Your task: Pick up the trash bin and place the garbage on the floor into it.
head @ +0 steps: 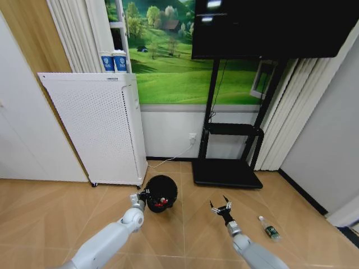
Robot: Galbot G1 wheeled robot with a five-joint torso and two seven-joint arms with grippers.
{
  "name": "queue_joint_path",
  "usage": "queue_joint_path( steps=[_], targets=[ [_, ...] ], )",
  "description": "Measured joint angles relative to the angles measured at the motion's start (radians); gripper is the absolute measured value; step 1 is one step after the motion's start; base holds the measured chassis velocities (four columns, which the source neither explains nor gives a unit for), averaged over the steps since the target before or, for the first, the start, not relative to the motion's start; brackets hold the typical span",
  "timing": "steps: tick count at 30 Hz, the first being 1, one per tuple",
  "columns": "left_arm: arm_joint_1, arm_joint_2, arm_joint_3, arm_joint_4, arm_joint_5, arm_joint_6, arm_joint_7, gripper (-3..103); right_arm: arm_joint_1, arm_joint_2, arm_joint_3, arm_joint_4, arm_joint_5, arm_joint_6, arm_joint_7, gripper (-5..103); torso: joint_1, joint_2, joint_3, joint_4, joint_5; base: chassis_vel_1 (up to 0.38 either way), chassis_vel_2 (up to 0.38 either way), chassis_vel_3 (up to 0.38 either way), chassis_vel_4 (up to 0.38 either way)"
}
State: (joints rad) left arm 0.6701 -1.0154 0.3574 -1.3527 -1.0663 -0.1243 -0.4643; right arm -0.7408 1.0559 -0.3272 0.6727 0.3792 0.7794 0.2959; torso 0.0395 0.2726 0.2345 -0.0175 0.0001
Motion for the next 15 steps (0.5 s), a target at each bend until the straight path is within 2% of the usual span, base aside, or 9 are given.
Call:
queue_joint_path(
  steps=[7, 15],
  targets=[
    [0.012, 0.002, -0.002, 0.005, 0.001, -0.018, 0.013, 7, -0.014, 0.004, 0.010, 0.005, -0.011, 0.014, -0.013, 100, 0.009, 0.027, 0.017, 0.0002, -0.0001, 0.000, 0.000, 0.000, 0.000],
    [0.034, -0.016, -0.018, 0.017, 0.030, -0.029, 0.021, 7, -0.030, 0.006, 0.017, 0.009, -0.026, 0.012, -0.014, 100, 0.010, 0.030, 0.020, 0.0003, -0.0001, 0.000, 0.000, 0.000, 0.000]
  ],
)
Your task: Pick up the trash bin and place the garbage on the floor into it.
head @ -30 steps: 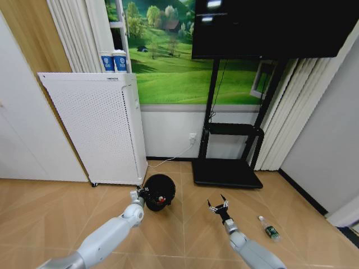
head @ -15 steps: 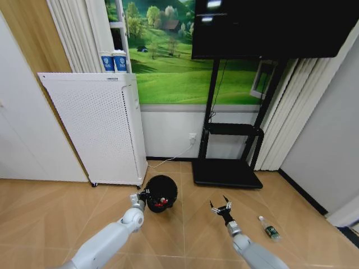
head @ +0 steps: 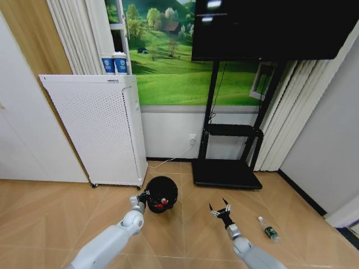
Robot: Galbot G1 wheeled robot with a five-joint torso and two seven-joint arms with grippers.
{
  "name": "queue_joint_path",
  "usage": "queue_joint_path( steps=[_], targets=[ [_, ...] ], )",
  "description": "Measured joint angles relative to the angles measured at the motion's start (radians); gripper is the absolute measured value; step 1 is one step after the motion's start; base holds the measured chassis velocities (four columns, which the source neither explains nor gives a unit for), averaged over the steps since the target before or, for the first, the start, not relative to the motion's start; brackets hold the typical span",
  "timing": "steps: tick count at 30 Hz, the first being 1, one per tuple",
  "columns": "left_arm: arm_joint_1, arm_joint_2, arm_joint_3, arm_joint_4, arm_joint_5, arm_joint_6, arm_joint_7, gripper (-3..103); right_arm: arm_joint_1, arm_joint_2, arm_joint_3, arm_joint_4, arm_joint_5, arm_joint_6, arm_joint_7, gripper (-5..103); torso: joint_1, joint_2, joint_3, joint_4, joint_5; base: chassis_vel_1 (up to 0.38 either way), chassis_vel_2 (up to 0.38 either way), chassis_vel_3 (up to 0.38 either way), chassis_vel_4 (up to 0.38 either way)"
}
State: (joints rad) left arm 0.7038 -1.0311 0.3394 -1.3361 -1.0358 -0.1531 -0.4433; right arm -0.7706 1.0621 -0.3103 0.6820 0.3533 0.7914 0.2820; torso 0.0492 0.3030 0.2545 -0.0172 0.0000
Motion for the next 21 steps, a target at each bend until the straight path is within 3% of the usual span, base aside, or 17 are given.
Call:
queue_joint_path(
  steps=[21],
  targets=[
    [0.014, -0.003, -0.010, 0.010, 0.009, -0.007, 0.010, 7, 0.010, 0.005, -0.012, -0.007, -0.010, 0.001, -0.014, 100, -0.001, -0.002, -0.002, -0.0002, 0.0001, -0.002, 0.001, 0.003, -0.001]
  ],
)
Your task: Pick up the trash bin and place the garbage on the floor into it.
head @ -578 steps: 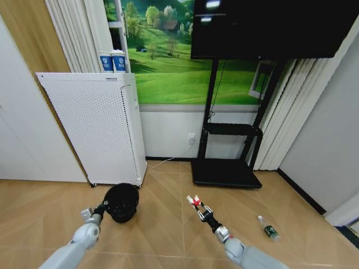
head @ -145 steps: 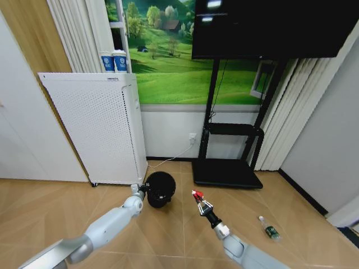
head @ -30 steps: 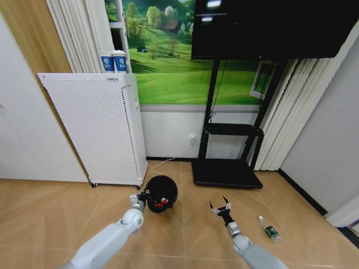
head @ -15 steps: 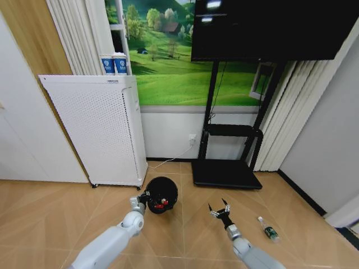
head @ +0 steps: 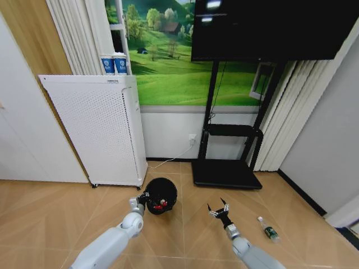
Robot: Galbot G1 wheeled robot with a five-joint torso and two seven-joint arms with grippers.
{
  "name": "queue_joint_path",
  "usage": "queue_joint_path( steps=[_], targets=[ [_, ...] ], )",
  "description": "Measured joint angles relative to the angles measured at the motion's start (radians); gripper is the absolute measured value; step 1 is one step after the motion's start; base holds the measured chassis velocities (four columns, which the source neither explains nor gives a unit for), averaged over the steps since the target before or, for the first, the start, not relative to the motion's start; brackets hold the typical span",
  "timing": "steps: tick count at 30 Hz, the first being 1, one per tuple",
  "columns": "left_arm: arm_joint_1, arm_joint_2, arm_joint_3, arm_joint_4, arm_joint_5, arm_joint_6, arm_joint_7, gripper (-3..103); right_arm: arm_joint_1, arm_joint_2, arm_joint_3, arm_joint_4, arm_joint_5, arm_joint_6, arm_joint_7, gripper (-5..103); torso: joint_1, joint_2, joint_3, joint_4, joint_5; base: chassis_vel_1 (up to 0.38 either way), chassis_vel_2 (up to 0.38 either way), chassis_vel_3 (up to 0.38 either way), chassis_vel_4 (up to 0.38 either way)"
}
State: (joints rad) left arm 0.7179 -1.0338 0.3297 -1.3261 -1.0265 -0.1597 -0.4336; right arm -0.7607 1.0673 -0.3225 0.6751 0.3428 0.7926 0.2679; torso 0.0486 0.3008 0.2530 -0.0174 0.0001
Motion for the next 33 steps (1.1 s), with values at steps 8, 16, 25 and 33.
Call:
queue_joint_path(
  steps=[8, 16, 25, 33],
  targets=[
    [0.004, -0.001, -0.002, 0.000, -0.001, -0.005, 0.003, 7, 0.008, 0.013, -0.010, -0.006, -0.007, 0.003, -0.008, 100, 0.000, -0.001, 0.000, 0.0002, -0.0003, -0.132, 0.105, 0.132, -0.081],
    [0.014, -0.003, -0.010, 0.007, 0.000, -0.009, 0.016, 7, 0.010, 0.027, -0.009, -0.020, -0.019, 0.005, -0.022, 100, 0.000, -0.001, 0.000, 0.0004, 0.0000, -0.321, 0.081, 0.332, -0.073],
    [0.026, -0.002, -0.015, 0.014, 0.002, -0.014, 0.031, 7, 0.002, 0.043, -0.004, -0.029, -0.001, 0.005, -0.044, 100, 0.000, -0.001, -0.001, -0.0004, -0.0001, -0.269, -0.167, 0.201, 0.196],
    [0.026, 0.000, -0.013, 0.014, -0.001, -0.016, 0.032, 7, -0.002, 0.038, -0.002, -0.017, 0.006, 0.005, -0.055, 100, -0.001, -0.001, -0.002, 0.0002, 0.0005, -0.281, -0.342, 0.287, 0.322]
  ],
)
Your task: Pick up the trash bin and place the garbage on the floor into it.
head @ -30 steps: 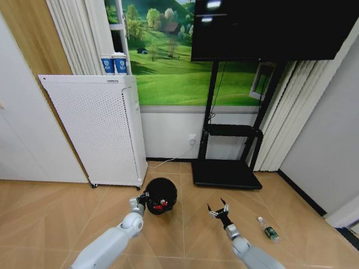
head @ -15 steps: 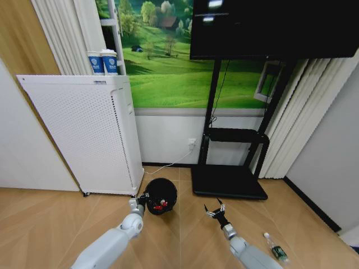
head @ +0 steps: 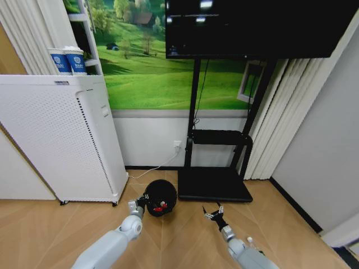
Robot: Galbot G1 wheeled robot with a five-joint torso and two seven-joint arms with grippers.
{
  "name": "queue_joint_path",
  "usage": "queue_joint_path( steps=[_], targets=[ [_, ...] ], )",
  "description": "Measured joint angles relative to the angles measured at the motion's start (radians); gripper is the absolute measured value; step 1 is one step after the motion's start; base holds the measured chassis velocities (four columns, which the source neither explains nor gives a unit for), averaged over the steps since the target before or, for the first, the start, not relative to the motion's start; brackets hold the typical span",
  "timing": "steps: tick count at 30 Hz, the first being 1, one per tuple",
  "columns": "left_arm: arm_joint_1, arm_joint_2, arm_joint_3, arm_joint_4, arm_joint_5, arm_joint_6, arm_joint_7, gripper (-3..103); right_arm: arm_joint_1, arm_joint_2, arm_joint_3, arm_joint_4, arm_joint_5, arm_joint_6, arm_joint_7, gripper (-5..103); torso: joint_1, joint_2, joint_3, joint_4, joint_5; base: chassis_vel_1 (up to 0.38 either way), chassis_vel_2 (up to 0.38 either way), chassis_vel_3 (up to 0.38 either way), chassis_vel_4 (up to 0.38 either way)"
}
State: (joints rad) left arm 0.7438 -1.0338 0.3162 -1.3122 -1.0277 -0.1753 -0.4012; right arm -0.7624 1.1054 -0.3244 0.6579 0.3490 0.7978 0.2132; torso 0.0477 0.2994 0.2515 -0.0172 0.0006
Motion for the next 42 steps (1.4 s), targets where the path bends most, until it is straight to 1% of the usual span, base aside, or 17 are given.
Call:
queue_joint_path(
  steps=[1, 2, 3, 5, 6, 8, 9, 12, 13, 14, 16, 17, 19, 25, 35, 37, 42],
  targets=[
    [0.000, 0.000, 0.000, 0.000, 0.000, 0.000, 0.000, 7, 0.000, -0.001, 0.001, 0.003, 0.004, 0.000, -0.001, 100, 0.000, 0.000, 0.000, 0.0001, -0.0015, -0.359, -0.344, 0.361, 0.322],
    [0.000, -0.001, 0.001, -0.002, 0.000, -0.001, 0.002, 7, -0.001, -0.001, 0.002, 0.004, 0.006, 0.000, -0.002, 100, 0.000, 0.000, 0.000, -0.0006, -0.0014, -0.290, -0.344, 0.284, 0.288],
    [0.000, -0.001, 0.001, -0.002, -0.001, -0.001, 0.003, 7, -0.004, -0.001, 0.002, 0.006, 0.006, 0.000, -0.003, 100, 0.000, 0.000, 0.000, -0.0010, 0.0011, -0.251, -0.269, 0.284, 0.159],
    [0.000, -0.001, 0.001, -0.003, 0.000, -0.002, 0.003, 7, -0.006, -0.001, 0.002, 0.009, 0.006, 0.000, -0.004, 100, 0.001, 0.000, 0.001, -0.0015, 0.0007, -0.251, -0.269, 0.233, 0.159],
    [0.001, -0.001, 0.001, -0.003, -0.001, -0.002, 0.005, 7, -0.007, -0.002, 0.003, 0.012, -0.001, 0.000, -0.004, 100, 0.000, 0.000, 0.000, -0.0010, -0.0018, -0.115, -0.115, 0.127, 0.033],
    [0.001, -0.001, 0.001, -0.003, -0.001, -0.002, 0.005, 7, -0.008, -0.001, 0.004, 0.015, -0.005, 0.001, -0.004, 100, 0.000, 0.000, 0.000, -0.0005, -0.0011, -0.068, -0.115, 0.127, 0.041],
    [0.001, 0.000, 0.001, -0.003, -0.001, -0.004, 0.005, 7, -0.010, -0.001, 0.003, 0.018, -0.002, 0.001, -0.004, 100, 0.000, 0.000, 0.000, -0.0003, 0.0005, 0.000, 0.000, 0.000, 0.000],
    [0.004, 0.003, -0.001, -0.003, -0.001, -0.004, 0.006, 7, -0.011, 0.000, 0.001, 0.024, 0.008, 0.001, -0.010, 100, 0.000, 0.000, 0.000, 0.0007, -0.0014, 0.025, 0.054, -0.017, -0.030],
    [0.004, 0.003, -0.001, -0.003, -0.001, -0.004, 0.006, 7, -0.011, 0.000, 0.001, 0.024, 0.008, 0.001, -0.010, 100, 0.000, 0.000, 0.000, 0.0007, -0.0014, 0.075, 0.108, -0.045, -0.058],
    [0.006, 0.005, -0.004, -0.004, -0.001, -0.005, 0.006, 7, -0.011, 0.002, -0.002, 0.024, 0.018, 0.001, -0.013, 100, 0.000, 0.000, 0.000, 0.0011, 0.0001, 0.082, 0.108, -0.075, -0.055],
    [0.007, 0.007, -0.006, -0.005, -0.001, -0.005, 0.006, 7, -0.011, 0.003, -0.005, 0.026, 0.025, 0.001, -0.014, 100, 0.000, 0.000, 0.000, 0.0014, 0.0000, 0.052, 0.085, -0.075, -0.024],
    [0.008, 0.008, -0.006, -0.005, -0.001, -0.005, 0.006, 7, -0.011, 0.003, -0.005, 0.026, 0.025, 0.001, -0.014, 100, 0.000, 0.000, 0.000, 0.0012, -0.0008, 0.052, 0.033, -0.032, -0.024],
    [0.010, 0.009, -0.008, -0.009, -0.004, -0.005, 0.007, 7, -0.009, 0.004, -0.009, 0.025, 0.023, 0.001, -0.014, 100, 0.000, 0.000, 0.000, 0.0000, -0.0003, -0.037, -0.025, 0.025, 0.041],
    [0.014, 0.013, -0.010, -0.015, -0.006, -0.006, 0.008, 7, -0.005, 0.001, -0.014, 0.025, 0.023, 0.001, -0.013, 100, 0.000, 0.000, 0.000, -0.0003, -0.0006, -0.145, -0.116, 0.108, 0.125],
    [0.044, 0.026, -0.036, -0.035, -0.005, -0.006, 0.010, 7, -0.021, -0.049, -0.032, 0.066, -0.027, 0.001, 0.025, 100, 0.000, 0.000, 0.000, -0.0009, -0.0009, -0.132, -0.125, 0.126, 0.121],
    [0.063, 0.033, -0.052, -0.048, -0.005, -0.007, 0.003, 7, -0.031, -0.066, -0.043, 0.082, -0.027, 0.001, 0.026, 100, 0.000, -0.001, 0.000, 0.0006, -0.0004, 0.000, 0.000, 0.000, 0.000],
    [0.101, 0.054, -0.076, -0.079, -0.005, -0.007, -0.006, 7, -0.058, -0.085, -0.044, 0.096, -0.030, 0.001, 0.019, 100, 0.000, 0.000, 0.000, 0.0009, -0.0005, 0.058, 0.052, -0.032, -0.032]
  ],
)
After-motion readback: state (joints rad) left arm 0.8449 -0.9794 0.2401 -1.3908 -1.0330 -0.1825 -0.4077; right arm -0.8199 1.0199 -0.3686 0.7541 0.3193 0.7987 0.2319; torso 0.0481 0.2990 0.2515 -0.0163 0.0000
